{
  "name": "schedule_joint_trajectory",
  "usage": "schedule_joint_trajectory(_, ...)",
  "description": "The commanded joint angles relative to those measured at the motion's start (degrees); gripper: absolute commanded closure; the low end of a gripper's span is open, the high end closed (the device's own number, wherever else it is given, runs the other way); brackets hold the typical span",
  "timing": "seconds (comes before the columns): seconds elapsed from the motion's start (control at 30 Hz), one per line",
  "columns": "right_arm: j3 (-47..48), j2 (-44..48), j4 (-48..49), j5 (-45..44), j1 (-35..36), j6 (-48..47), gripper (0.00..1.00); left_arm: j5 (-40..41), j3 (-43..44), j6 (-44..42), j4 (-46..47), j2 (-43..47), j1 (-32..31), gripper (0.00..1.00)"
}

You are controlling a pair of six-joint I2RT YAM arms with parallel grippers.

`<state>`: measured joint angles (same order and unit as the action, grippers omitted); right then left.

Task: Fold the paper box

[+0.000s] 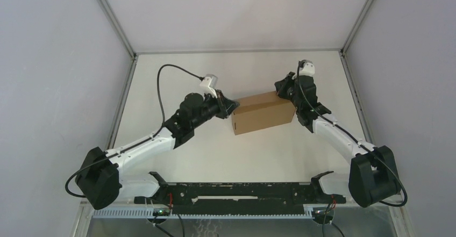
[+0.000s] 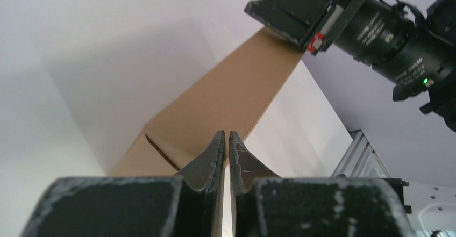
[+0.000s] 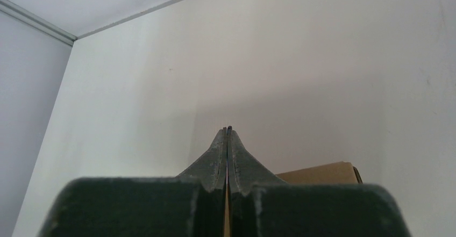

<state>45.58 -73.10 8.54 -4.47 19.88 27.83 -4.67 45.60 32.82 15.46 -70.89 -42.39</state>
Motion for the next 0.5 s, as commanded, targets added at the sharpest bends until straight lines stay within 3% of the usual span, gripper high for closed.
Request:
schedule_joint_trajectory(0.0,-2.52,-2.71,-4.51,0.59,1.03,1.66,0.98,-0.21,-7.33,5.32,10.06,2.74,-2.43,0.91)
schedule_joint_trajectory(0.27,-2.72,-3.59,-4.23,0.28,1.57,1.87,0.98,3.86,-13.88,9.53,16.79,-4.28,-5.44,0.92)
schedule_joint_trajectory(0.47,-2.69,-2.92,-4.2,0.73,1.19,1.41,0.98,6.32,-11.89,8.62,13.04,-7.48,-5.49,0.92)
